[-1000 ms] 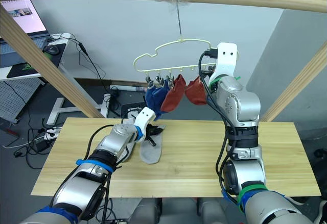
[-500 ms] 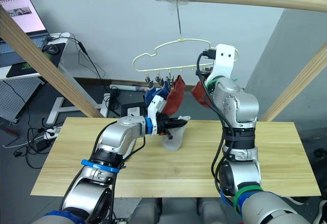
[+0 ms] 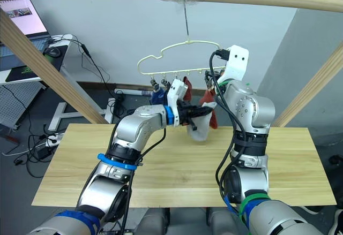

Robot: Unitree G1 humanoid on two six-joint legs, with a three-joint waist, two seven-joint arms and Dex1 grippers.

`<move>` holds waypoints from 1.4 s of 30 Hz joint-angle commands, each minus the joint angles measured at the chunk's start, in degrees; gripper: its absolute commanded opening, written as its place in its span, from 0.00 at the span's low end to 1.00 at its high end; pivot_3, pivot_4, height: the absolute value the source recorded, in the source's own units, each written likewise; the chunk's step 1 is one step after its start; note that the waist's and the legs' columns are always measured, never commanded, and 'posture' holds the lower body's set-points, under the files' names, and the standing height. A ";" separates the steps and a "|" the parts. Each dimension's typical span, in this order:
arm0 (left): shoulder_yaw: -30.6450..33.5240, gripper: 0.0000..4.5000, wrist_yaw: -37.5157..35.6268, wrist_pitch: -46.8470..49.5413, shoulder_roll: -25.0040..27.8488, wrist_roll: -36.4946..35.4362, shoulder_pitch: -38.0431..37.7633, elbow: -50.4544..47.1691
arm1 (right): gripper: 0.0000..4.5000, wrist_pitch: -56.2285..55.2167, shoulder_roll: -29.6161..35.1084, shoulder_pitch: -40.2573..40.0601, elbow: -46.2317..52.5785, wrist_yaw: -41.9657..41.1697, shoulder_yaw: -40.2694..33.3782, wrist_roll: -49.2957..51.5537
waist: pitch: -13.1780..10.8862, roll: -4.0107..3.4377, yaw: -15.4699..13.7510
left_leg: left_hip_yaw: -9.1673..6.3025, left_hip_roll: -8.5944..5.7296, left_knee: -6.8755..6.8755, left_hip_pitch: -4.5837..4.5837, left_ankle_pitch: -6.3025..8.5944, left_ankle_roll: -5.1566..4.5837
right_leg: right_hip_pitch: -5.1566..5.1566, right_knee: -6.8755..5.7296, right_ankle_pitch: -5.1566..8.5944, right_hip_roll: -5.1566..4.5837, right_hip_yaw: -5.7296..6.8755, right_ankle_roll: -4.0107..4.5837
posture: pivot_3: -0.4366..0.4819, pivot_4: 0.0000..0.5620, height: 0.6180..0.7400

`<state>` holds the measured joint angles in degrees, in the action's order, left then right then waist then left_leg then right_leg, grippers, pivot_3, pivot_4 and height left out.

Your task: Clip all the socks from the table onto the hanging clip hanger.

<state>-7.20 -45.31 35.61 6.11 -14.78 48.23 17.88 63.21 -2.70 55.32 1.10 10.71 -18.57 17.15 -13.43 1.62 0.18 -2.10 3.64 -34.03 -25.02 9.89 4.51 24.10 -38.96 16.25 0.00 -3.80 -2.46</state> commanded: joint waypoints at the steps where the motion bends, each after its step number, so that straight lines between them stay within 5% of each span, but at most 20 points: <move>1: -0.86 0.01 1.60 -4.75 -1.55 1.70 2.46 4.17 | 0.03 0.38 -0.02 2.27 3.37 0.51 -0.60 1.42 | 0.00 0.00 0.02 | 0.00 0.00 0.00 0.00 0.00 0.00 | 0.00 0.00 0.00 0.00 0.00 0.00 | 0.53 0.42 1.00; 19: 0.85 0.01 6.07 -20.23 -6.19 6.75 13.86 28.25 | 0.03 2.10 0.01 2.39 4.85 0.65 -0.63 1.38 | -0.03 -0.01 0.43 | 0.01 -0.01 0.01 -0.05 0.00 0.00 | 0.03 0.03 0.03 0.01 0.00 -0.05 | 0.52 0.42 1.00; 42: 4.86 0.01 6.27 -21.01 -7.60 5.71 18.06 30.38 | 0.03 2.07 -0.29 1.65 5.11 0.62 -0.27 1.10 | -0.16 -0.13 1.06 | 0.00 -0.01 0.01 -0.07 0.00 0.00 | 0.04 0.02 0.04 0.01 0.00 -0.07 | 0.52 0.42 1.00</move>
<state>-3.02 -38.90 14.99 -0.87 -8.22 63.92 49.89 65.61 -2.72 55.86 3.71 11.33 -19.13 17.29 -13.59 1.49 1.24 -2.10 3.63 -34.02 -25.09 9.89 4.51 24.14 -38.94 16.29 0.00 -3.79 -2.52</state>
